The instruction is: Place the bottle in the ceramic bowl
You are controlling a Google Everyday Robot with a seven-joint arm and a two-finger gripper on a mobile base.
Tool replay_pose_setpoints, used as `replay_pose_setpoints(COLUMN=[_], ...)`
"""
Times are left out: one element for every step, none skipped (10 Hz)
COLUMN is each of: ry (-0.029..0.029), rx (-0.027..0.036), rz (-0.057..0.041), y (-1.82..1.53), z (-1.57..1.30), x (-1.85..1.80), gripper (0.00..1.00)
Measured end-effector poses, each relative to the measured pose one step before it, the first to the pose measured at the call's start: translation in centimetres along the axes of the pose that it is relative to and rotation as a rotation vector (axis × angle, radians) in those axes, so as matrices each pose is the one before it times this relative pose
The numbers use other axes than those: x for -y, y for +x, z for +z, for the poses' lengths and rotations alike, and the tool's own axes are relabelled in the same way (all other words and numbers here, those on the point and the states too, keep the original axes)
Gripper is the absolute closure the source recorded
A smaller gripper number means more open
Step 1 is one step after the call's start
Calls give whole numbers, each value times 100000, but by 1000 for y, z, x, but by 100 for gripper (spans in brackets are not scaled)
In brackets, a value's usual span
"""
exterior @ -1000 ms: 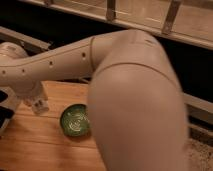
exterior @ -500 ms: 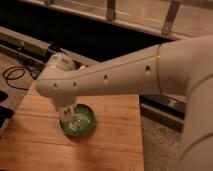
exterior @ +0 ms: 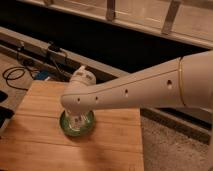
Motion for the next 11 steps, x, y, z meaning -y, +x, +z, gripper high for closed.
replay_pose_setpoints(ry=[-1007,-806,-890,-1060,-833,-622,-245,142,230,388,1122], rx=[-5,-157,-130,44,-373,-455,-96,42,44,42,-1187], rz=[-1040,-862,-885,-910,-646,-604,-156,164,349,-138,465], y=[-713,-967,-1322,-1745,-2178,-1227,-834,-263,-33,-5,167], z=[565,714,838,1015,1116,701,408,104,-5,-53,25], x=[-749,-911,-1257,-1632,-1785,-1258,-631,9,266,87,-64], gripper=[100,100,100,100,100,100,100,100,100,100,100])
